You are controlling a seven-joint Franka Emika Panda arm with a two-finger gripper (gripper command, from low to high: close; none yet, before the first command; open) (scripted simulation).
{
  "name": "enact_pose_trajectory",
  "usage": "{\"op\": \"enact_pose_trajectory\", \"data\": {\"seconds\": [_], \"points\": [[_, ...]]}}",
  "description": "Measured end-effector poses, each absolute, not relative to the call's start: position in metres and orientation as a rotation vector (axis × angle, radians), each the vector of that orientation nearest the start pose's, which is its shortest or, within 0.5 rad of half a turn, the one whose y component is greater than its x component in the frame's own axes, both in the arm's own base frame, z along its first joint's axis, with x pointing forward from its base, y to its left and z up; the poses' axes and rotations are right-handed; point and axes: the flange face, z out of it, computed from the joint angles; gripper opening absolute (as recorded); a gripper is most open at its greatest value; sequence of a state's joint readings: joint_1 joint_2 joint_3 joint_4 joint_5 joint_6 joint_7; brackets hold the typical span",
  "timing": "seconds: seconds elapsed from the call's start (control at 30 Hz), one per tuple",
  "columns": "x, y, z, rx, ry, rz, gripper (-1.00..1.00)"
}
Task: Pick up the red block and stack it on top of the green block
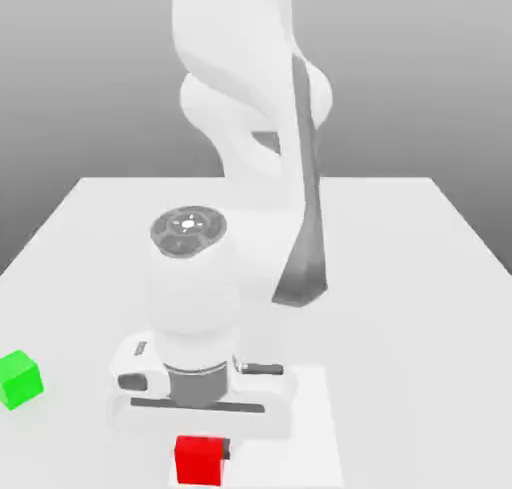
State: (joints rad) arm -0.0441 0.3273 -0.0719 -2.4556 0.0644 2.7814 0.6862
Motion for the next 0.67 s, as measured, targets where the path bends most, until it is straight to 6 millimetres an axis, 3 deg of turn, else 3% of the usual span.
{"op": "enact_pose_trajectory", "data": {"seconds": [0.07,0.1,0.23,0.37,0.43,0.53,0.57,0.67], "points": [[0.476,-0.06,0.193,-2.856,1.308,0.0,-1.0],[0.474,-0.07,0.203,-2.849,1.325,0.0,-1.0],[0.447,-0.168,0.222,-2.77,1.496,-0.001,-1.0],[0.393,-0.268,0.236,-2.661,1.678,0.001,-1.0],[0.36,-0.316,0.232,-2.597,1.769,0.0,-1.0],[0.344,-0.335,0.199,-2.569,1.807,-0.001,-1.0],[0.342,-0.336,0.188,-2.566,1.81,0.0,1.0],[0.342,-0.336,0.188,-2.566,1.81,0.0,1.0]]}}
